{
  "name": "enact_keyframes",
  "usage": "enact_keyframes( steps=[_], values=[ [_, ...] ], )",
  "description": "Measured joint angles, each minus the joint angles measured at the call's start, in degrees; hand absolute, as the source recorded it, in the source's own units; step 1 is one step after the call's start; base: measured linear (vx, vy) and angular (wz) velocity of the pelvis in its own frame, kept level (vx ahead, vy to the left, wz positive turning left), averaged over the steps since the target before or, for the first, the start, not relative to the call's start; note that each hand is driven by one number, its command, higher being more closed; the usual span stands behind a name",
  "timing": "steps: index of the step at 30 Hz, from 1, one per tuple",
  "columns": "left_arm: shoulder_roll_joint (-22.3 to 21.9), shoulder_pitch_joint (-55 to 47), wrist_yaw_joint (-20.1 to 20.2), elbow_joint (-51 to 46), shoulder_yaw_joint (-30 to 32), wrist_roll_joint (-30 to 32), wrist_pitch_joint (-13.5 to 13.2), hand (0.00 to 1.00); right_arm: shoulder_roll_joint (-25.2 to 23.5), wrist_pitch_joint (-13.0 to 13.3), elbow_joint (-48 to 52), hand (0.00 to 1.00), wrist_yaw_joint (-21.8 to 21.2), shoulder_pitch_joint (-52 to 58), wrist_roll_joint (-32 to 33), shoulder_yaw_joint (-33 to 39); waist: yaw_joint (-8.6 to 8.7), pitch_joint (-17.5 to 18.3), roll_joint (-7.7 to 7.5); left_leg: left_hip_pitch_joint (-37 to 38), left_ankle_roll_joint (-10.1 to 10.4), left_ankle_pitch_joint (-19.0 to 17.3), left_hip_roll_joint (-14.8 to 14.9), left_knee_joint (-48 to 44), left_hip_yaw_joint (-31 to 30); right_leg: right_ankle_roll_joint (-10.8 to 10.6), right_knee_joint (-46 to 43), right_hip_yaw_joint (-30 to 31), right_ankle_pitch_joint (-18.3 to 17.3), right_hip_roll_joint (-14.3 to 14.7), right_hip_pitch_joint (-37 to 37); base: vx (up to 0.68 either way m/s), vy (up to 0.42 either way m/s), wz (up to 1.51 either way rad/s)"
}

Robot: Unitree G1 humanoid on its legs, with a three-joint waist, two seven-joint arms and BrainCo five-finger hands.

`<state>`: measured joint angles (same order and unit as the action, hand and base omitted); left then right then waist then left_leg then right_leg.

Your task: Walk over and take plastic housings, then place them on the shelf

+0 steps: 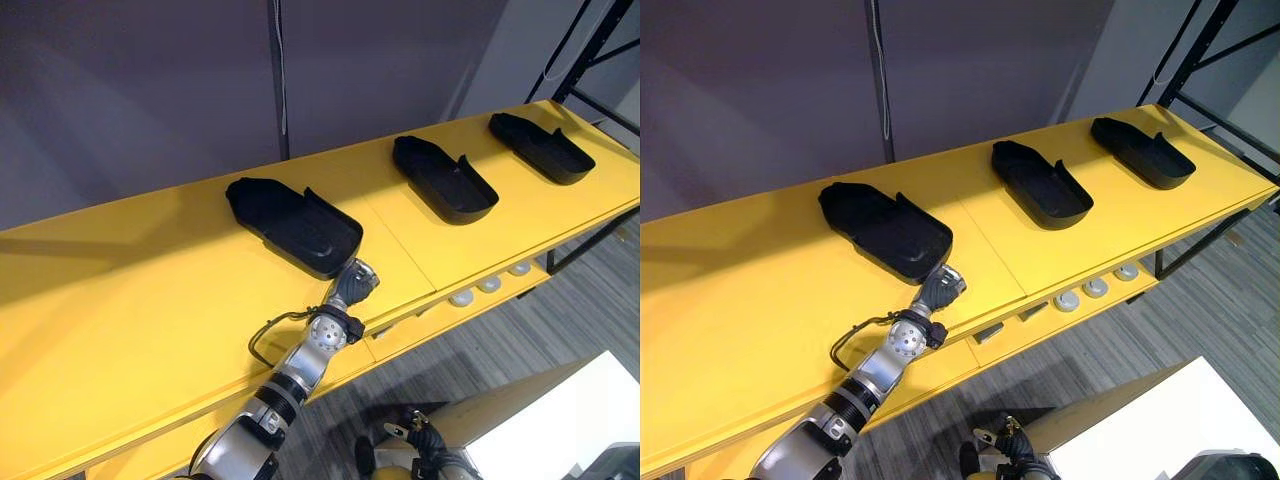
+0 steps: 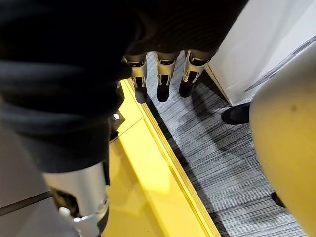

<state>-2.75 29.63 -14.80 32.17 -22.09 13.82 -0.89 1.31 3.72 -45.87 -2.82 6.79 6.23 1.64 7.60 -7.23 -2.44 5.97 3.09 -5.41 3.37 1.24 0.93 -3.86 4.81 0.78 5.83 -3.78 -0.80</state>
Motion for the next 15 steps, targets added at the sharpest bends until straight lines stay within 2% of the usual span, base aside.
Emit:
enact_keyframes(
  steps=[9, 15],
  values=[
    [-0.09, 0.00, -2.91, -0.01, 4.94, 2.10, 1.08, 1.00, -0.01, 0.16, 0.00, 0.00, 0.13, 0.15, 0.00, 0.00, -0.02, -0.03, -0.05, -0.01, 0.00, 0.00, 0.02, 0.02, -0.26, -0.04, 0.00, -0.12, -0.04, 0.00, 0.09, 0.00, 0.000, 0.00],
    [0.00, -0.04, -3.61, -0.03, 5.05, 2.11, 1.46, 1.00, -0.01, 0.16, -0.02, 0.00, 0.38, 0.33, -0.01, 0.00, -0.06, -0.04, -0.08, 0.12, 0.00, 0.00, 0.01, 0.01, -0.48, -0.14, 0.00, -0.17, -0.13, -0.03, 0.33, 0.01, 0.001, 0.01]
  ],
)
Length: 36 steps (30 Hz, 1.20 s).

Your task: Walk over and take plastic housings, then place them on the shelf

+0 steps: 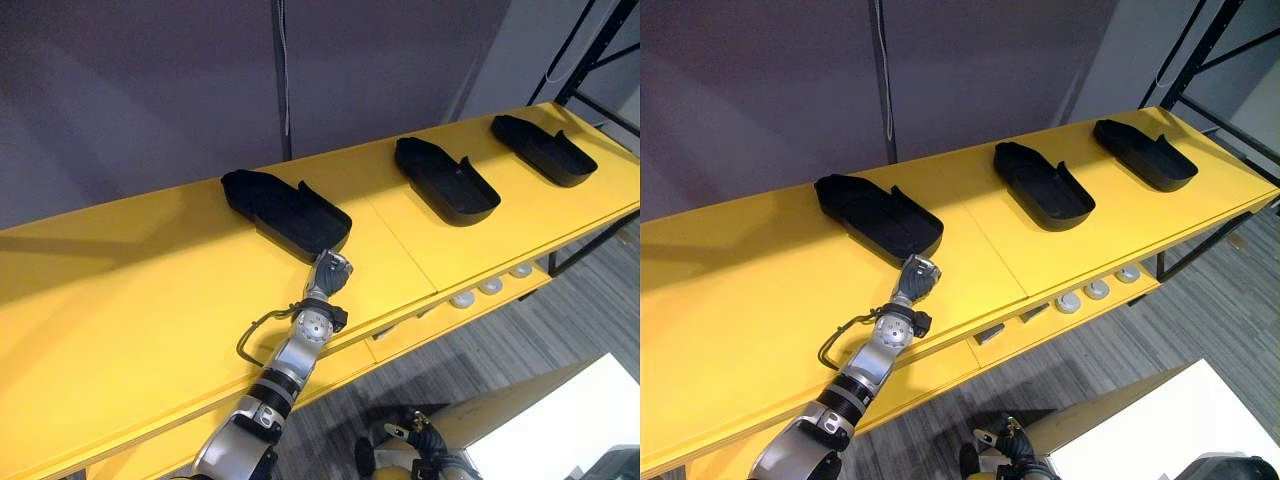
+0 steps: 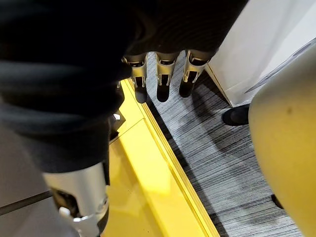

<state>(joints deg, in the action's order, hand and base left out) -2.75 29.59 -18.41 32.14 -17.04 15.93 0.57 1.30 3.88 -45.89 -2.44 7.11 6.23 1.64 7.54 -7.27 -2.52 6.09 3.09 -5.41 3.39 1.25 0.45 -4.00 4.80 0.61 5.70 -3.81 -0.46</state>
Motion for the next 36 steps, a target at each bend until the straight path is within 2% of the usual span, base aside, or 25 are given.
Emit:
enact_keyframes(
  steps=[4, 11, 15, 16, 18, 19, 20, 22, 23, 25, 27, 29, 30, 31, 33, 36],
  values=[
    [-0.01, -0.40, -0.04, -0.68, -0.23, -0.05, 0.07, 1.00, 0.00, 0.00, -0.04, 0.00, 0.06, 0.00, 0.00, -0.01, 0.03, 0.00, 0.00, 0.00, 0.00, 0.00, 0.00, -0.01, -0.14, -0.02, 0.00, -0.13, -0.02, -0.02, 0.07, 0.00, 0.000, 0.01],
    [0.06, -6.34, 0.18, -17.15, -4.85, -1.46, -0.31, 1.00, 0.14, 0.01, -0.45, 0.00, 1.23, 0.52, 0.12, -0.02, -0.62, 0.02, 0.00, -0.64, 0.00, -0.01, -0.22, -0.61, -2.27, -0.54, -0.33, -1.92, -0.60, -0.48, 0.60, 0.01, 0.002, 0.14],
    [0.10, -8.36, 1.41, -30.00, -6.49, -3.45, -2.54, 1.00, 0.44, 0.00, -1.00, 0.00, 1.32, 0.98, 0.20, -0.04, -1.74, 0.06, 0.03, -0.76, 0.01, -0.01, -0.25, -1.28, -3.63, -0.42, -2.29, -3.08, -1.89, -0.65, 0.57, 0.01, -0.002, 0.20],
    [0.25, -9.79, 2.15, -35.96, -6.26, -3.99, -4.17, 1.00, 0.66, 0.00, -1.24, 0.00, 1.26, 1.07, 0.18, -0.11, -2.67, 0.13, 0.05, -0.73, 0.02, -0.02, -0.27, -1.55, -4.01, -0.47, -3.22, -3.37, -2.55, -0.74, 0.54, 0.01, -0.011, 0.20],
    [0.81, -11.77, 3.01, -42.06, -5.67, -5.36, -5.56, 1.00, 0.81, 0.00, -1.76, 0.00, 1.25, 1.11, 0.20, -0.10, -3.34, 0.19, 0.09, -0.73, 0.02, -0.02, -0.32, -1.82, -5.14, -0.37, -4.49, -4.40, -3.33, -0.91, 0.56, 0.00, -0.015, 0.28],
    [1.54, -14.80, 3.40, -48.08, -3.69, -7.08, -7.64, 1.00, 0.91, -0.01, -2.27, 0.00, 1.21, 1.03, 0.16, -0.11, -3.94, 0.40, 0.07, -0.73, 0.02, -0.02, -0.39, -2.19, -5.98, -0.34, -5.76, -5.26, -4.21, -1.09, 0.61, -0.01, -0.018, 0.33],
    [1.79, -16.07, 3.42, -50.06, -2.52, -7.72, -8.25, 1.00, 0.99, -0.01, -2.33, 0.00, 1.20, 1.12, 0.16, -0.11, -4.18, 0.47, 0.10, -0.74, 0.02, -0.02, -0.48, -2.38, -6.49, -0.28, -6.32, -5.72, -4.56, -1.21, 0.66, -0.01, -0.025, 0.42],
    [2.93, -21.20, 3.00, -56.95, 3.60, -8.04, -9.98, 1.00, 1.21, -0.02, -2.85, 0.00, 1.16, 1.25, 0.11, -0.13, -5.73, 0.71, 0.12, -0.76, 0.04, -0.03, -0.70, -3.14, -7.96, -0.26, -7.81, -6.90, -5.52, -1.46, 1.04, -0.02, -0.024, 0.34],
    [3.29, -22.39, 2.70, -58.14, 5.34, -8.09, -10.30, 1.00, 1.20, -0.02, -2.87, 0.00, 1.16, 1.36, 0.08, -0.13, -5.81, 0.77, 0.10, -0.78, 0.05, -0.04, -0.82, -3.31, -8.48, -0.23, -7.89, -7.59, -5.66, -1.56, 1.44, -0.03, -0.022, 0.39],
    [3.68, -26.46, 1.44, -60.88, 11.51, -8.49, -11.10, 1.00, 1.17, -0.02, -2.85, 0.00, 1.14, 1.55, -0.04, -0.23, -6.38, 1.24, 0.14, -0.68, 0.07, -0.03, -1.23, -3.66, -10.37, -0.39, -8.53, -9.30, -6.33, -1.98, 2.35, -0.03, -0.017, 0.44],
    [3.24, -33.78, -1.20, -64.04, 20.57, -9.77, -12.37, 1.00, 1.16, -0.02, -2.81, 0.00, 1.17, 1.93, -0.05, -0.31, -7.11, 2.22, 0.28, -0.78, 0.10, -0.03, -1.50, -4.02, -12.22, -0.51, -9.57, -10.91, -7.18, -2.54, 2.85, -0.03, -0.024, 0.40],
    [2.27, -38.74, -3.20, -64.41, 27.71, -10.81, -12.97, 1.00, 1.01, -0.02, -2.64, 0.00, 1.22, 2.01, -0.07, -0.31, -7.39, 2.67, 0.25, -0.79, 0.24, -0.12, -1.73, -4.21, -13.39, -0.58, -10.65, -12.17, -7.95, -3.14, 3.13, -0.03, -0.031, 0.35],
    [0.81, -42.00, -4.76, -64.31, 32.88, -12.47, -13.00, 1.00, 0.89, -0.02, -2.24, 0.00, 1.27, 2.20, -0.08, -0.29, -8.39, 3.07, 0.27, -0.77, 0.47, -0.33, -1.79, -4.45, -13.64, -0.57, -11.00, -12.43, -8.13, -3.37, 3.27, -0.02, -0.020, 0.22],
    [-0.01, -43.44, -5.30, -63.99, 35.16, -13.01, -13.09, 1.00, 0.80, -0.02, -1.83, 0.00, 1.28, 2.31, -0.11, -0.30, -8.66, 3.18, 0.28, -0.78, 0.47, -0.41, -1.83, -4.61, -13.76, -0.61, -11.23, -12.49, -8.25, -3.43, 3.29, -0.01, -0.010, 0.16],
    [-1.17, -48.66, -7.84, -59.42, 43.87, -14.84, -12.95, 1.00, 0.29, -0.02, 0.34, 0.00, 1.36, 2.66, -1.25, -0.35, -9.29, 3.68, 0.30, -1.03, 0.06, -0.87, -2.13, -5.39, -14.56, -0.75, -12.22, -13.62, -8.92, -3.96, 3.52, -0.01, -0.021, 0.21],
    [-2.33, -52.77, -9.08, -48.96, 49.49, -16.99, -11.15, 1.00, -0.05, -0.02, 3.09, 0.00, 1.37, 2.91, -2.49, -0.85, -10.06, 4.20, 0.23, -1.24, -0.64, -1.32, -2.38, -6.26, -14.47, -0.90, -13.94, -14.39, -10.01, -4.68, 3.44, 0.00, -0.018, 0.17]
  ],
)
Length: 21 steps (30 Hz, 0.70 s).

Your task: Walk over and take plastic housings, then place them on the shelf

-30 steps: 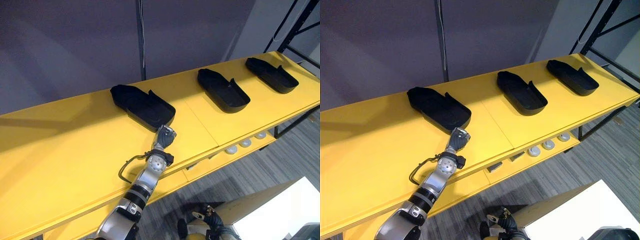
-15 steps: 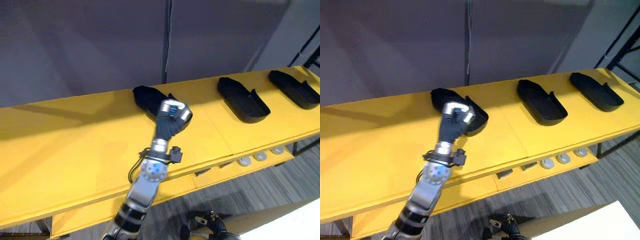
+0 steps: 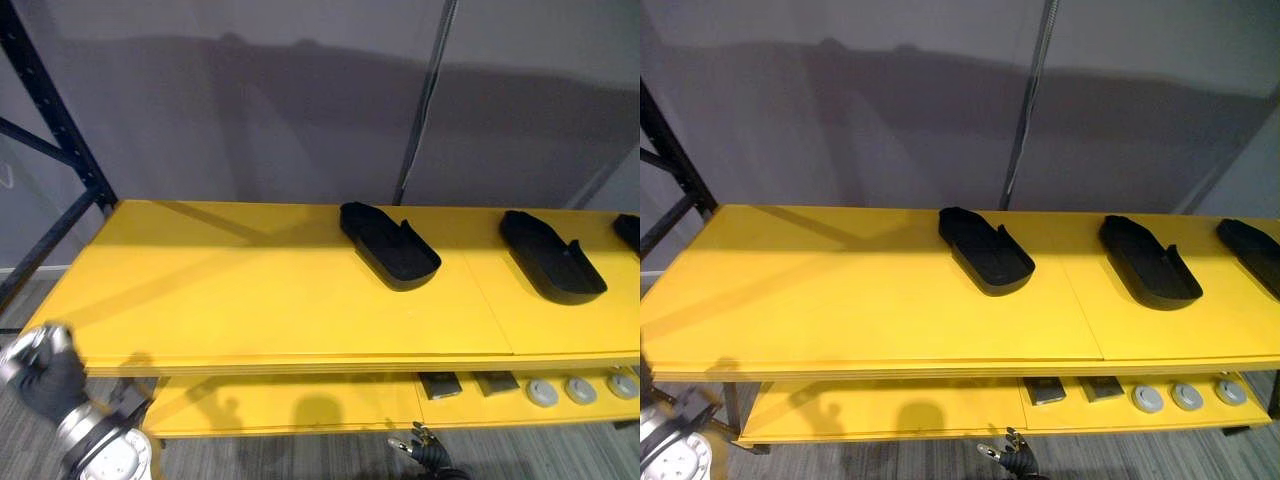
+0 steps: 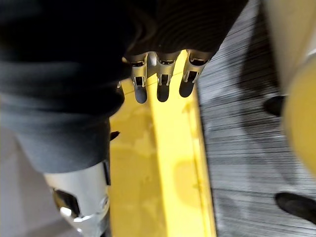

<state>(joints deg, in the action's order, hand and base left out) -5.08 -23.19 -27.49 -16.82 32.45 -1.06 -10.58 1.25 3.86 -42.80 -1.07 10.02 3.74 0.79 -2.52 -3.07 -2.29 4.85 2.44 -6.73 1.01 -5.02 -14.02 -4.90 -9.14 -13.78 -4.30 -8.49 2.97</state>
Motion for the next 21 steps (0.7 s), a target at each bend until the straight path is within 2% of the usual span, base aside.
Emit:
enact_keyframes(
  steps=[4, 6, 7, 10, 14, 15, 21],
  values=[
    [-1.04, -2.47, 2.55, 17.65, -0.17, -1.74, 4.14, 1.00, 0.04, -0.03, 1.85, 0.00, 0.02, -0.33, -1.02, -2.08, -0.01, 0.88, 0.03, -0.72, -0.48, -0.44, 0.21, -0.95, 2.59, -0.18, -1.11, -0.19, -0.57, -0.55, -0.75, 0.00, 0.000, -0.01],
    [-0.97, -2.40, 5.20, 26.91, -1.79, -2.22, 5.51, 1.00, -0.30, -0.16, 1.89, 0.00, 0.02, -0.36, -1.29, -2.11, 0.09, 1.13, -0.10, -0.82, -0.77, -0.83, 0.03, -1.48, 3.08, -0.20, -1.72, 0.08, -0.93, -0.85, -0.97, 0.01, 0.014, -0.08],
    [-0.86, -2.33, 7.93, 33.38, -4.29, -2.60, 6.23, 1.00, -0.54, -0.19, 2.00, 0.00, 0.17, -0.18, -1.28, -2.06, 0.14, 1.34, -0.26, -0.83, -0.47, -0.91, -0.02, -2.03, 3.53, -0.21, -1.82, 0.23, -1.01, -1.00, -0.89, 0.03, 0.019, -0.07],
    [0.12, -1.13, 12.63, 42.34, -11.55, -2.66, 6.92, 1.00, -1.11, -0.19, 2.80, 0.00, 0.45, 0.48, -1.24, -1.79, 0.20, 1.49, -0.33, -1.53, -0.46, -1.02, -0.31, -2.89, 3.89, -0.24, -1.46, 0.23, -0.99, -1.29, -0.90, 0.01, 0.008, -0.02],
    [1.15, 1.60, 16.89, 47.89, -16.09, -1.99, 6.83, 1.00, -1.64, -0.18, 3.51, 0.00, 0.64, 1.36, -1.02, -1.23, 0.26, 1.39, -0.08, -1.53, -0.30, -1.15, -0.29, -2.82, 4.59, -0.26, -1.26, 0.39, -0.98, -1.37, -0.91, 0.00, 0.001, -0.01],
    [1.36, 2.93, 17.73, 49.47, -17.36, -1.94, 6.80, 0.00, -1.64, -0.18, 3.51, 0.00, 0.91, 1.44, -0.98, -0.56, 0.33, 1.31, 0.07, -1.51, -0.04, -1.31, -0.28, -2.77, 4.81, -0.27, -1.22, 0.49, -0.98, -1.39, -0.95, 0.00, 0.000, 0.00],
    [2.75, 6.29, 19.30, 54.00, -23.12, 0.60, 6.63, 0.00, -1.66, -0.18, 2.47, 0.00, 1.86, 1.55, 0.48, 2.67, 0.95, 1.22, 1.39, -1.24, 0.28, -1.47, 0.06, -1.74, 6.88, -0.83, 0.01, 1.81, -0.58, -1.14, -1.26, 0.01, 0.008, -0.10]
  ],
)
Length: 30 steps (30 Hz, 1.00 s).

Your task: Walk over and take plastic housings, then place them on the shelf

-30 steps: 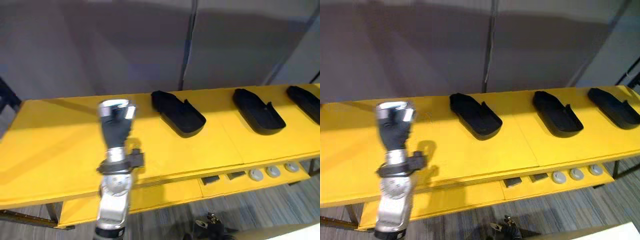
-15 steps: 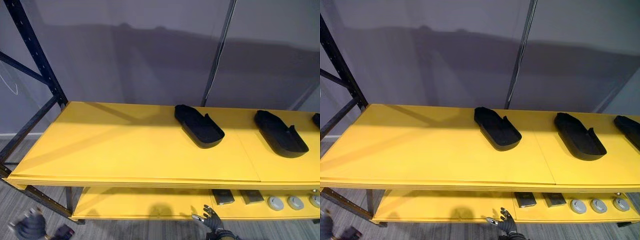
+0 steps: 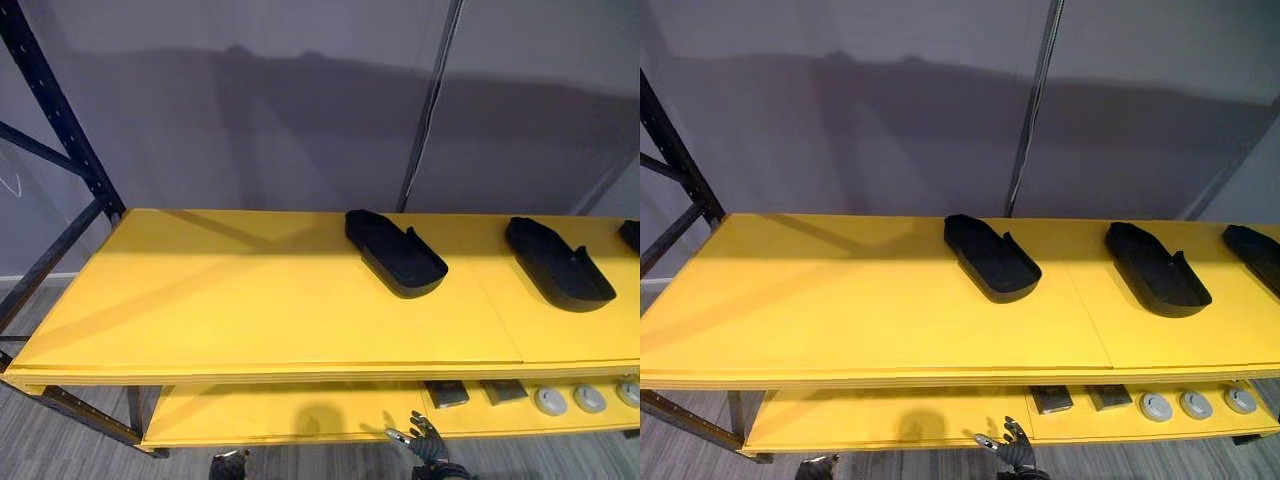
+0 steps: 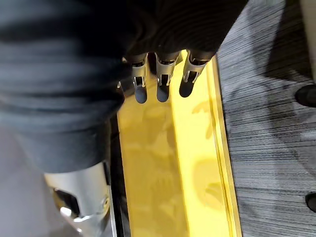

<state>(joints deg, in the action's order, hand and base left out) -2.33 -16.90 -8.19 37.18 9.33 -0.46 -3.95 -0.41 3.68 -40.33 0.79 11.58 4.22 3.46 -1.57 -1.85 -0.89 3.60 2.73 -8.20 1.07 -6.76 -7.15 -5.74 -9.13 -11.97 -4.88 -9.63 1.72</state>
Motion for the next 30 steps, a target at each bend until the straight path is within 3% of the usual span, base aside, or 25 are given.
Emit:
enact_keyframes(
  steps=[5, 11, 17, 20, 26, 29, 30],
  values=[
    [1.09, 1.55, 0.17, 2.89, -3.05, 1.92, 0.06, 0.00, 0.07, 0.01, -1.99, 0.00, 0.46, -0.24, 0.00, 1.09, 0.63, -0.33, 0.83, 1.77, -0.14, 0.23, 0.40, 1.72, 2.62, -0.19, 0.97, 2.39, 0.22, 0.56, -0.20, 0.05, 0.015, -0.27],
    [2.71, 3.86, 1.13, 5.75, -5.52, 4.45, -0.04, 0.00, 0.34, 0.02, -4.82, 0.00, 0.86, -1.75, -0.34, 1.12, 1.08, -0.74, 0.67, 3.33, 0.13, 0.06, 1.05, 3.06, 5.20, -0.24, 3.30, 4.53, 1.03, 1.63, 0.31, 0.06, 0.006, -0.21],
    [3.50, 4.08, 1.30, 5.70, -6.29, 5.09, -0.53, 0.00, 0.87, 0.04, -5.94, 0.00, 0.87, -5.11, -2.49, 1.02, 0.81, -3.04, 0.31, 3.98, 0.41, -0.79, 1.00, 2.03, 10.56, -0.47, 5.65, 10.46, 3.84, 2.52, -0.51, 0.00, 0.041, -0.51],
    [3.73, 4.85, 1.33, 5.70, -6.34, 5.13, -0.57, 0.00, 1.78, 0.03, -6.03, 0.00, 0.86, -6.23, -3.18, 0.75, 0.73, -4.40, 0.27, 2.35, -1.23, -2.64, 0.77, -1.19, 12.11, -0.84, 5.54, 13.10, 5.02, 2.59, -2.11, -0.09, 0.065, -0.37],
    [4.77, 6.79, 1.18, 5.46, -6.32, 5.16, -0.60, 0.00, 2.65, 0.00, -5.11, 0.00, 0.94, -8.28, -5.67, -0.27, 0.44, -6.71, -1.21, -3.20, -3.26, -5.42, -0.05, -8.47, 18.03, -2.11, 3.58, 19.39, 8.13, 2.32, -8.34, -0.17, 0.092, -0.50],
    [4.49, 8.78, 1.14, 4.85, -6.35, 5.25, -0.57, 0.00, 2.81, -0.06, -4.36, 0.00, 1.16, -8.81, -6.78, -0.28, 0.45, -7.48, -1.34, -7.06, -4.89, -5.97, 0.58, -11.72, 20.20, -2.21, 4.82, 19.34, 11.70, 2.20, -10.72, -0.22, 0.086, -0.38],
    [4.16, 9.39, 1.16, 4.29, -6.41, 5.58, -0.58, 0.00, 2.74, -0.19, -4.01, 0.00, 1.30, -8.81, -6.81, -0.31, 0.32, -7.74, -1.14, -7.39, -5.21, -5.36, 1.14, -11.45, 20.91, -1.50, 0.09, 16.57, 9.60, 2.54, -12.10, -0.15, 0.027, -0.24]
  ],
)
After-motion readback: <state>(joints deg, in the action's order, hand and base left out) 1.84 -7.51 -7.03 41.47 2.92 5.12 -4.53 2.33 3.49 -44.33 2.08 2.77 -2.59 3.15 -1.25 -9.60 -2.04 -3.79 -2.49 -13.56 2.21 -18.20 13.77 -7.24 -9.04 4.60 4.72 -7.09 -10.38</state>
